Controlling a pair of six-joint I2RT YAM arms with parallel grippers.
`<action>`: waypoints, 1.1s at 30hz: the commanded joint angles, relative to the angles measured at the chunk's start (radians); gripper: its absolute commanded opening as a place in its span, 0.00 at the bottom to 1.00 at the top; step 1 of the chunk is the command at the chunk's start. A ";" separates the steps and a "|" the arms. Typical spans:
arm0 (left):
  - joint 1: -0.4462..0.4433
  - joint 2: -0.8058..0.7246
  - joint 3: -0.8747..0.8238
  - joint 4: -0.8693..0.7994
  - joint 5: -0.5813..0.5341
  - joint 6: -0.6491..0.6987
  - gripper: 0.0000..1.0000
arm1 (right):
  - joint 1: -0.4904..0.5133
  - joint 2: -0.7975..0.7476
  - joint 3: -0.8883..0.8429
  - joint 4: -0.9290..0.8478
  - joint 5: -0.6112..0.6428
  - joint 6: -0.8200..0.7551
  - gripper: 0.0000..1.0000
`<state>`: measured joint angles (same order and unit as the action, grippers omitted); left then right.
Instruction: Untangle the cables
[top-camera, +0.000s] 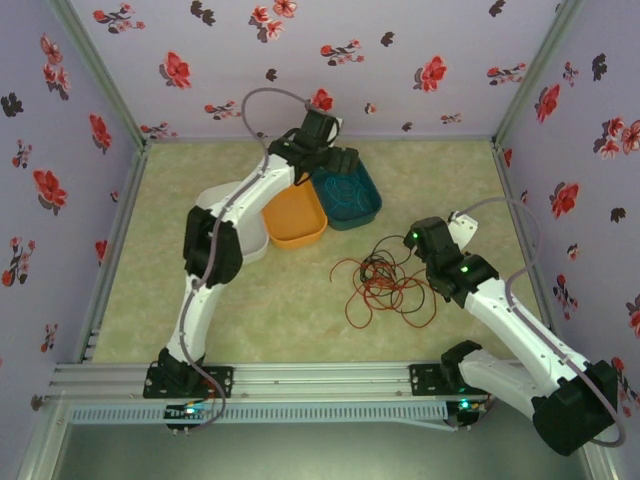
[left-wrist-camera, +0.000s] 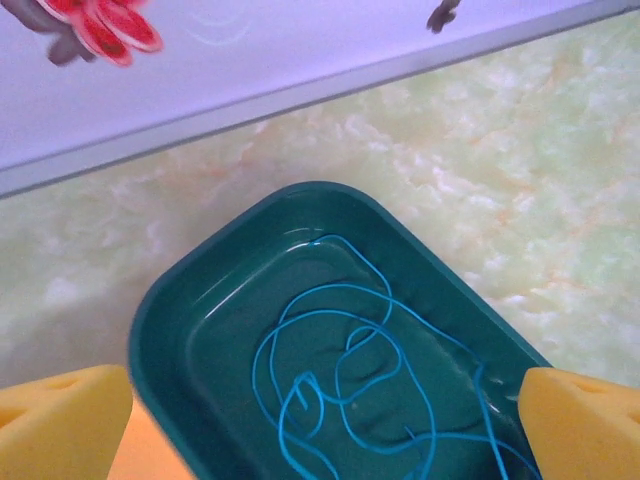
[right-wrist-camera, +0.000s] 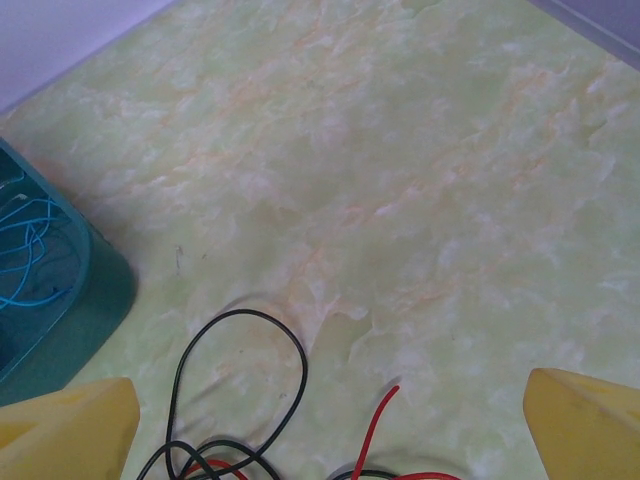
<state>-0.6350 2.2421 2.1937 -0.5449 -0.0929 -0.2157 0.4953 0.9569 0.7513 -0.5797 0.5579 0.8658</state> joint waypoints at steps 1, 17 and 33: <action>-0.022 -0.179 -0.118 0.085 -0.014 -0.002 1.00 | -0.007 0.023 0.042 -0.043 -0.032 -0.028 0.99; -0.194 -0.641 -1.025 0.595 -0.005 -0.080 1.00 | -0.044 0.184 0.107 -0.167 -0.255 -0.024 0.74; -0.364 -0.344 -0.907 0.507 0.089 0.025 1.00 | -0.206 0.077 -0.084 -0.195 -0.354 0.078 0.62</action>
<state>-0.9932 1.8587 1.2263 -0.0093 -0.0280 -0.2462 0.3161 1.0729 0.6891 -0.7364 0.2115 0.9058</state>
